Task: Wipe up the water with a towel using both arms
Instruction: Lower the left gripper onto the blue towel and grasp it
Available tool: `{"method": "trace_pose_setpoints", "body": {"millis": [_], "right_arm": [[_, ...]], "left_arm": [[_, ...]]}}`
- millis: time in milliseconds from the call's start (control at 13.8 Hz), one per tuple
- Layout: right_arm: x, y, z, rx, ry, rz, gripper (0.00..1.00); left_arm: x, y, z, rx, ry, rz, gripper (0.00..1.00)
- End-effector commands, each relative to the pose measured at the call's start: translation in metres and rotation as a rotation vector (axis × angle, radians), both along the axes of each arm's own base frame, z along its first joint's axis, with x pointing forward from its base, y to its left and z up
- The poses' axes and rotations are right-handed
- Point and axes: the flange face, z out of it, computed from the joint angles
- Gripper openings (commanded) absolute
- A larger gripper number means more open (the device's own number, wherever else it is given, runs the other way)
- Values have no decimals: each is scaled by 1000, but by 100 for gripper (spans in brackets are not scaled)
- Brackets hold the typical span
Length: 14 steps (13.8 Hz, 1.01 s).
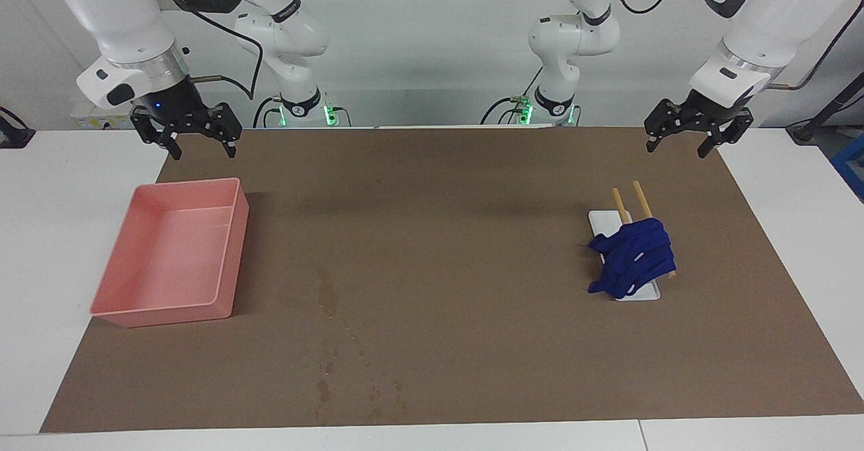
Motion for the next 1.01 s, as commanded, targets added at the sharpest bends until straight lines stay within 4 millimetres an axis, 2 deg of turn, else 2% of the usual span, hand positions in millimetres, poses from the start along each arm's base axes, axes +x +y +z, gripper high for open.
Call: {"method": "trace_pose_setpoints", "body": {"millis": [0, 72, 217, 361, 506, 650, 795, 867, 939], "right_arm": [[-1, -2, -2, 18, -3, 20, 100], [-1, -2, -2, 18, -3, 20, 100], [-1, -2, -2, 18, -3, 18, 100], [-1, -1, -3, 25, 0, 13, 100], [-2, -1, -3, 28, 0, 12, 100], [-2, -1, -4, 28, 1, 12, 100], [-2, 0, -4, 29, 1, 12, 100], [-2, -1, -4, 29, 3, 7, 100], [-2, -1, -4, 29, 3, 5, 100]], "left_arm": [[-1, -1, 7, -11, -20, 11, 100], [0, 0, 6, -12, -32, 19, 100], [1, 9, -9, -15, -118, 76, 100], [1, 17, -42, -19, -175, 192, 100], [14, 22, -69, 61, -195, 185, 100], [30, 16, -123, 69, -204, 270, 100], [31, 13, -162, 157, -231, 258, 100], [32, 13, -175, 152, -240, 284, 100], [32, 11, -179, 149, -246, 295, 100]]}}
